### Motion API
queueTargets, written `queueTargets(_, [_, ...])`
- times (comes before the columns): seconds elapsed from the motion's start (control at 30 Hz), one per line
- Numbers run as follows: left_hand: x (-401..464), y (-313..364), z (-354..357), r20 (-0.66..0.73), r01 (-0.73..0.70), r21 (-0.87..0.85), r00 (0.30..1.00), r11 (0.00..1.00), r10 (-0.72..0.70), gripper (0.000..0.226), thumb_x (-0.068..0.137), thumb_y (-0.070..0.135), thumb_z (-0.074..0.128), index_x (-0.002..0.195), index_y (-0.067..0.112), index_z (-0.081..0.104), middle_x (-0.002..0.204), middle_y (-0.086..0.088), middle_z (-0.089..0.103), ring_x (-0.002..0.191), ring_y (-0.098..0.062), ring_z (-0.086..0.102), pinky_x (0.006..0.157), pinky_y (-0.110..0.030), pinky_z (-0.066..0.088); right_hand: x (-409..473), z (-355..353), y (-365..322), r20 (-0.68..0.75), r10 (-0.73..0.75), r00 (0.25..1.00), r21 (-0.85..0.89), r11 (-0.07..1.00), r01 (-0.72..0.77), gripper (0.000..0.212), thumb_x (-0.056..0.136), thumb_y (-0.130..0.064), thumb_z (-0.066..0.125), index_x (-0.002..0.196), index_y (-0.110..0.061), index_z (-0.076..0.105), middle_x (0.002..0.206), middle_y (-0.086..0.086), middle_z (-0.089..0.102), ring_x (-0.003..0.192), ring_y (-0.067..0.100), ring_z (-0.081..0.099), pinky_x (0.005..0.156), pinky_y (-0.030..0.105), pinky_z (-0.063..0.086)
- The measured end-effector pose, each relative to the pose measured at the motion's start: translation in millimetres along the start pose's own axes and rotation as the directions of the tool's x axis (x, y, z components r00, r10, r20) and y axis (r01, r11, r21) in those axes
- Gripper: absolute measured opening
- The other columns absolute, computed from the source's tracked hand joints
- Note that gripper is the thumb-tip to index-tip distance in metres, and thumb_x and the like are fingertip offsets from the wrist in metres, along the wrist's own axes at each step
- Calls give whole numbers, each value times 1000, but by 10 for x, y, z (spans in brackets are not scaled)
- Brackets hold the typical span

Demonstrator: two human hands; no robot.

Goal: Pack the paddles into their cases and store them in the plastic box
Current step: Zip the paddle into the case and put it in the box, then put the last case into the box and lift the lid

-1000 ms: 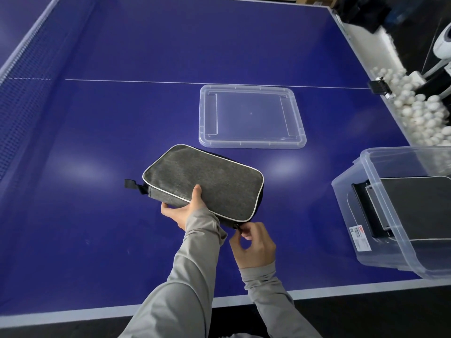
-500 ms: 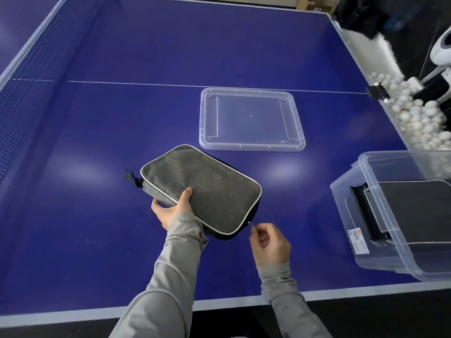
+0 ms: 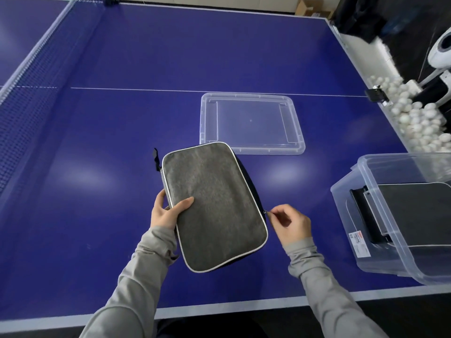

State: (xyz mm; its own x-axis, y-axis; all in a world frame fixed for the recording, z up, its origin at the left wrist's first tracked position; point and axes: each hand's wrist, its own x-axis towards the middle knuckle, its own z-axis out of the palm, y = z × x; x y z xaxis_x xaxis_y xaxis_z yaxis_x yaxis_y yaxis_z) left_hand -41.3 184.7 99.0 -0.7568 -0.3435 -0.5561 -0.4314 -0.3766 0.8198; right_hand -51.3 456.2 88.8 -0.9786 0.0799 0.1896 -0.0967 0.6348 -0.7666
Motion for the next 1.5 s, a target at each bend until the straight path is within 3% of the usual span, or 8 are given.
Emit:
queueTargets(0.17, [-37,61,3,183,-34,43,983,998,26,68,56,17,78,116,33,51,75,-2,75,65,-20,71,53,-28,55,269,33,-45,43,-3,999,20,1000,2,12,78,0,69,72,-9,64,57,-10,59,51,10,61,57,16,50])
queueTargets(0.4, [-12,169,-15,354,-147,207,933,967,66,80,41,25,85,111,43,51,88,-14,71,77,-28,69,69,-39,58,579,34,-156,36,131,991,178,975,-135,23,81,4,63,71,-16,57,58,-4,60,47,0,61,54,12,50])
queueTargets(0.63, [61,282,-137,514,-303,381,855,873,72,77,51,14,84,111,46,49,82,-1,74,78,-23,72,68,-33,58,670,-92,-173,129,212,969,187,954,-234,17,81,7,61,77,-9,59,67,8,62,47,2,61,56,15,54])
queueTargets(0.8, [80,362,-175,599,-396,461,799,794,50,77,55,14,83,118,39,46,90,-4,74,84,-24,71,75,-36,57,715,-140,-290,164,134,977,93,984,-150,26,79,5,63,72,-19,57,70,5,63,61,20,60,67,27,53])
queueTargets(0.97, [50,450,-119,633,-440,507,773,741,27,76,51,24,85,113,45,48,93,-1,73,84,-19,71,73,-25,56,787,-147,-475,222,-20,975,-3,1000,21,9,80,2,64,80,-6,62,71,-1,62,62,20,58,66,14,47])
queueTargets(1.17, [32,580,42,678,-575,650,734,498,-37,80,54,27,82,121,39,41,99,-4,69,90,-21,66,87,-30,52,790,-100,-680,237,-31,971,53,998,19,6,79,2,64,82,-3,63,73,2,63,64,20,59,71,24,50])
queueTargets(1.3, [37,652,158,684,-612,707,720,354,-119,85,62,20,85,133,32,40,106,-3,68,92,-21,64,90,-33,50,744,-66,-775,229,-69,971,74,996,53,5,78,2,65,81,-2,64,72,2,62,62,15,56,63,5,43])
queueTargets(1.5, [9,671,311,681,-643,731,708,229,-184,83,64,23,83,133,34,39,105,8,64,89,-13,58,90,-29,48,697,-24,-936,216,-259,941,23,965,261,7,73,8,65,76,2,64,73,9,66,59,12,51,61,-1,36])
